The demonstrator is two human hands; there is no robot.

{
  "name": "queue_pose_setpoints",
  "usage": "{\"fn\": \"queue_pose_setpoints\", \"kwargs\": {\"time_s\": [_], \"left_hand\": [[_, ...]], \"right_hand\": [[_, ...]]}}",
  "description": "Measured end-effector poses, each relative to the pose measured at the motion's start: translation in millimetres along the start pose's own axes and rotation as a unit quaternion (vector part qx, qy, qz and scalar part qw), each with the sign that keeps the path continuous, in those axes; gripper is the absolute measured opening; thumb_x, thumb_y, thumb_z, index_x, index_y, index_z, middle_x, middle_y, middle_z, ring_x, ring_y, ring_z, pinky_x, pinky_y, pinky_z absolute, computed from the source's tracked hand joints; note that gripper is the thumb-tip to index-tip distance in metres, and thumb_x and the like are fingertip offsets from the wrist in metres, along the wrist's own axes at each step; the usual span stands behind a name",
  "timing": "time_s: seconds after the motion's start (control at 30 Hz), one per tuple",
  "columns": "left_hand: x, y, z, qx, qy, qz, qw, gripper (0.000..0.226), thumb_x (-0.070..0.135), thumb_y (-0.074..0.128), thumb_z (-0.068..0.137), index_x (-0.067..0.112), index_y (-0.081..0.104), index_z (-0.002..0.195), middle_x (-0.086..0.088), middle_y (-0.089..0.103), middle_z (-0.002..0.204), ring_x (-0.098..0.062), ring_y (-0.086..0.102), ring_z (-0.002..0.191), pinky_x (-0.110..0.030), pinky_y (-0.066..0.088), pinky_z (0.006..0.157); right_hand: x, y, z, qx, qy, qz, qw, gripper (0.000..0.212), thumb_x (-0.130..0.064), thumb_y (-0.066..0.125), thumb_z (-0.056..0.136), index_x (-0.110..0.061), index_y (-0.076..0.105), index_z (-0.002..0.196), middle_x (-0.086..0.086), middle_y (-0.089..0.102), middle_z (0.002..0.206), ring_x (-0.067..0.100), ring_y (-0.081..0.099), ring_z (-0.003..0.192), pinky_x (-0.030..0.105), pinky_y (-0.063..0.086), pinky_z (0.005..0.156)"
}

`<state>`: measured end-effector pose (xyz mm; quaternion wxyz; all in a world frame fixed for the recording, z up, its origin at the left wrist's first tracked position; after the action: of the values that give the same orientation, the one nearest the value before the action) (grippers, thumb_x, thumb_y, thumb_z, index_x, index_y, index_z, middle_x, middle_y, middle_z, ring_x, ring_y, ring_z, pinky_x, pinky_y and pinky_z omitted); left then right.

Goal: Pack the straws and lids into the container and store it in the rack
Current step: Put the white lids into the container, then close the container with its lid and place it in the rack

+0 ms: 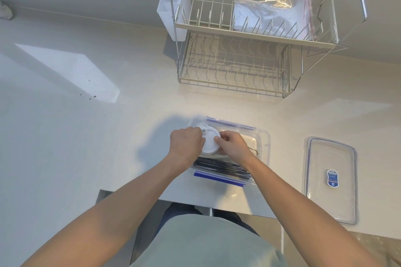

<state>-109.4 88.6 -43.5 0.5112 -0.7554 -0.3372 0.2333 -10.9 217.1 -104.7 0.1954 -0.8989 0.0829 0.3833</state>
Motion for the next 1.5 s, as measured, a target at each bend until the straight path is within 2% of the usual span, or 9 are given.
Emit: {"fn": "queue_pose_setpoints", "kwargs": {"time_s": [0.07, 0.17, 0.23, 0.37, 0.47, 0.93, 1.13, 1.27, 1.5], "left_hand": [[0.1, -0.5, 1.1, -0.002, 0.005, 0.009, 1.0, 0.028, 0.038, 0.044, 0.105, 0.019, 0.064, 0.105, -0.001, 0.07, 0.096, -0.022, 0.051, 0.07, -0.03, 0.033, 0.062], [-0.7, 3.2, 0.7, -0.001, 0.023, 0.016, 1.0, 0.027, 0.038, 0.045, 0.104, 0.019, 0.063, 0.112, -0.001, 0.068, 0.102, -0.023, 0.059, 0.075, -0.03, 0.033, 0.063], [-1.3, 7.3, 0.0, -0.001, 0.033, 0.019, 0.999, 0.029, 0.037, 0.044, 0.105, 0.018, 0.062, 0.117, -0.002, 0.065, 0.109, -0.025, 0.067, 0.085, -0.032, 0.034, 0.063], [-2.1, 15.3, -1.6, 0.012, 0.043, 0.022, 0.999, 0.033, 0.039, 0.044, 0.106, 0.016, 0.057, 0.127, -0.003, 0.063, 0.113, -0.026, 0.069, 0.09, -0.032, 0.035, 0.062], [-1.2, 19.1, -4.1, 0.018, 0.045, 0.013, 0.999, 0.043, 0.046, 0.047, 0.104, 0.017, 0.051, 0.135, -0.003, 0.062, 0.117, -0.025, 0.069, 0.092, -0.032, 0.035, 0.06], [-1.9, 15.1, 1.4, 0.018, 0.049, -0.013, 0.999, 0.037, 0.041, 0.048, 0.103, 0.019, 0.057, 0.131, -0.001, 0.062, 0.121, -0.027, 0.069, 0.091, -0.033, 0.042, 0.065], [35.0, -13.4, 17.0, 0.012, 0.156, -0.185, 0.97, 0.035, 0.049, 0.058, 0.097, 0.025, 0.067, 0.12, 0.01, 0.069, 0.111, -0.014, 0.064, 0.102, -0.032, 0.048, 0.082], [83.1, -41.6, 35.6, -0.021, 0.205, -0.251, 0.946, 0.04, 0.055, 0.063, 0.092, 0.026, 0.07, 0.119, 0.011, 0.07, 0.107, -0.015, 0.064, 0.096, -0.034, 0.05, 0.083], [203.7, -79.1, 63.7, -0.058, 0.327, -0.219, 0.917, 0.056, 0.055, 0.067, 0.089, 0.018, 0.066, 0.132, 0.001, 0.068, 0.129, -0.018, 0.063, 0.115, -0.034, 0.05, 0.097]], "right_hand": [[0.9, -0.8, 0.0, -0.007, -0.008, -0.013, 1.0, 0.022, -0.022, 0.06, 0.101, -0.015, 0.069, 0.12, 0.005, 0.074, 0.11, 0.022, 0.072, 0.099, 0.04, 0.064, 0.081], [1.9, 0.0, -4.7, -0.041, -0.022, -0.036, 0.998, 0.033, -0.02, 0.053, 0.105, -0.018, 0.061, 0.136, 0.003, 0.069, 0.122, 0.012, 0.066, 0.1, 0.01, 0.055, 0.066], [3.0, 2.5, -6.2, -0.046, -0.025, -0.048, 0.997, 0.037, -0.022, 0.05, 0.106, -0.02, 0.057, 0.142, 0.001, 0.067, 0.124, 0.012, 0.063, 0.103, 0.006, 0.049, 0.062], [0.4, 6.1, -6.7, -0.003, -0.043, -0.088, 0.995, 0.037, -0.031, 0.055, 0.103, -0.017, 0.062, 0.136, -0.003, 0.07, 0.117, 0.016, 0.067, 0.104, 0.031, 0.059, 0.086], [0.2, 7.0, -7.2, 0.019, -0.049, -0.094, 0.994, 0.032, -0.033, 0.058, 0.1, -0.018, 0.067, 0.126, -0.004, 0.073, 0.11, 0.018, 0.07, 0.098, 0.044, 0.061, 0.088], [-12.7, -1.3, -21.1, 0.057, -0.073, -0.173, 0.981, 0.025, -0.035, 0.058, 0.1, -0.017, 0.074, 0.106, -0.002, 0.074, 0.095, 0.02, 0.065, 0.088, 0.035, 0.051, 0.079], [-14.8, -59.4, -48.8, 0.145, -0.095, -0.111, 0.979, 0.022, -0.032, 0.059, 0.096, -0.018, 0.074, 0.088, -0.005, 0.07, 0.079, 0.016, 0.063, 0.075, 0.035, 0.051, 0.071], [5.6, -121.5, -73.3, 0.253, -0.105, -0.083, 0.958, 0.024, -0.036, 0.068, 0.093, -0.018, 0.074, 0.109, -0.007, 0.072, 0.099, 0.011, 0.066, 0.084, 0.029, 0.053, 0.079], [92.9, -191.1, -123.2, 0.386, 0.048, 0.116, 0.914, 0.04, -0.036, 0.074, 0.089, -0.016, 0.068, 0.123, 0.0, 0.069, 0.111, 0.016, 0.064, 0.104, 0.032, 0.05, 0.092]]}}
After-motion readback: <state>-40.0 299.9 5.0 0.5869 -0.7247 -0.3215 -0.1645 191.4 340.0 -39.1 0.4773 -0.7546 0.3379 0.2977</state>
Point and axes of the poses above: each hand's wrist, its own z-axis towards the middle knuckle, its own y-axis out of the palm, x = y × z, the point moved 3 cm from there along z, towards the middle knuckle
